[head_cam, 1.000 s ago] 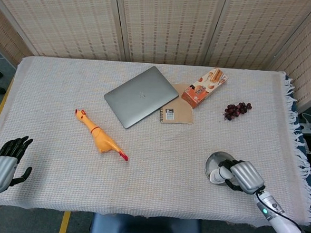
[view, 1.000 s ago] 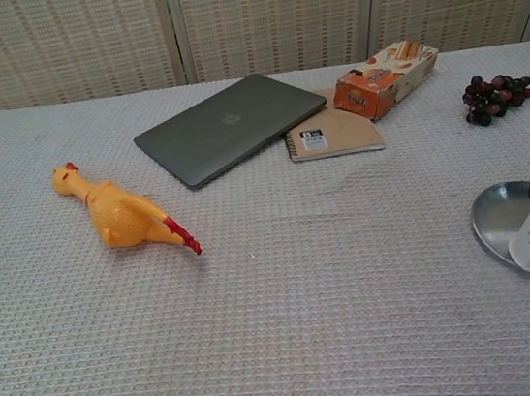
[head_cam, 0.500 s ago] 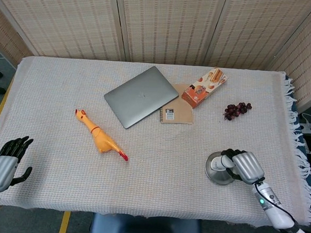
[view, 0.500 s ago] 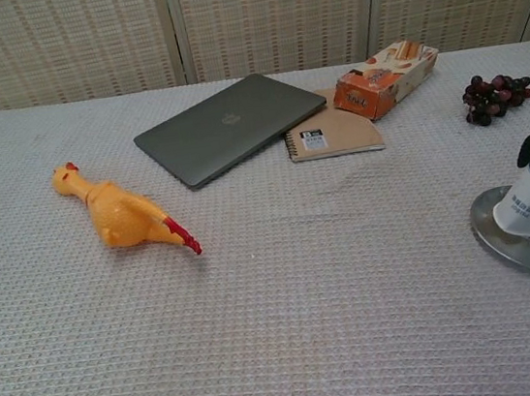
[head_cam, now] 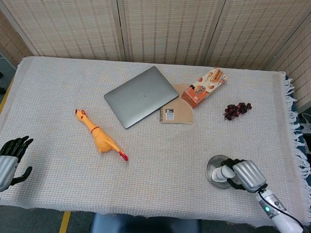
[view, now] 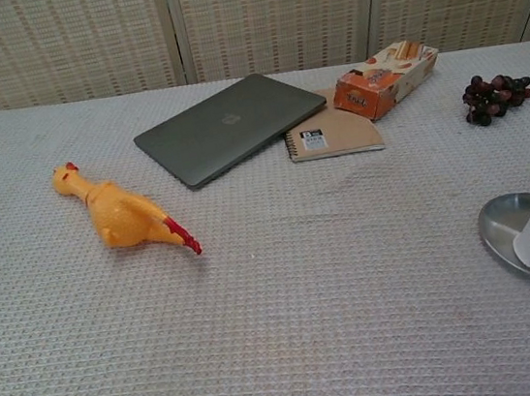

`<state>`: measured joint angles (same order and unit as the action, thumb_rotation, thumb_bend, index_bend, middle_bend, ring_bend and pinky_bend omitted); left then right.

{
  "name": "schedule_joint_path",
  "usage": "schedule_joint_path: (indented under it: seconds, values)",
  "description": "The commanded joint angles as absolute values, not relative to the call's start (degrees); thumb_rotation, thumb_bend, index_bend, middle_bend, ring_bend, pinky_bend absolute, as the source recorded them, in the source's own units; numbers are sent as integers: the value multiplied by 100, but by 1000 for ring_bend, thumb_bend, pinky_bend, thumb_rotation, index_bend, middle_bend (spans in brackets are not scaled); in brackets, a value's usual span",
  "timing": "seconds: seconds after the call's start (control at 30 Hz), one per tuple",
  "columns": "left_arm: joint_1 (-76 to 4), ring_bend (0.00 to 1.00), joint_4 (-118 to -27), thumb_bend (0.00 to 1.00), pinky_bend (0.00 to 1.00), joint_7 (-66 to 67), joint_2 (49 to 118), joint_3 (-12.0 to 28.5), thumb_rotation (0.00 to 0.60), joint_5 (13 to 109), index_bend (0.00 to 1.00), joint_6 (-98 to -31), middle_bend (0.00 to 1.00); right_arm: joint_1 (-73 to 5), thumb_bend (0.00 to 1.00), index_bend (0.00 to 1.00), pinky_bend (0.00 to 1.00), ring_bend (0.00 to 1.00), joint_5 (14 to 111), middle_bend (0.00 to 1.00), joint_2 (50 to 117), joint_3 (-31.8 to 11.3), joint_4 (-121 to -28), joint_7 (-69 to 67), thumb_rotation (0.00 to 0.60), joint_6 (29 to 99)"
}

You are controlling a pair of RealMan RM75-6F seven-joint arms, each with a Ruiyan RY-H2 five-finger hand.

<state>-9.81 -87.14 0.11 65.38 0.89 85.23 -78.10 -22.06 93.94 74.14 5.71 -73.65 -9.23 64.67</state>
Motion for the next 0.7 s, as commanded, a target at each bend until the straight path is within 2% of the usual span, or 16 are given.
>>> schedule_joint_path:
  seconds: [0.03,0.17,0.33,0.5,0.7]
  values:
    - [-985,0,-8710,396,76,11,6540,95,600,8506,0,-7799,0,-2258,285,672,534,412,9297,475,7523,461,-7250,-730,600,6405]
    - [-994,0,-8706,396,77,28,6548,98,600,8480,0,-7769,0,-2341,286,672,534,412,9121,475,7817,216,-6997,-368,600,6397]
    - [-993,0,-8710,397,77,38,6550,92,600,8488,0,-7771,0,-2407,286,668,534,411,9003,475,7963,116,-6873,-299,600,6305]
    - [-983,0,-8703,395,77,32,6544,111,600,8445,0,-7780,0,-2276,286,665,534,411,9443,475,7567,599,-7299,-609,600,6421]
    - [-1026,0,-8675,396,77,58,6582,105,600,8446,0,-7704,0,-2164,286,665,534,411,9574,476,7436,743,-7457,-553,600,6571]
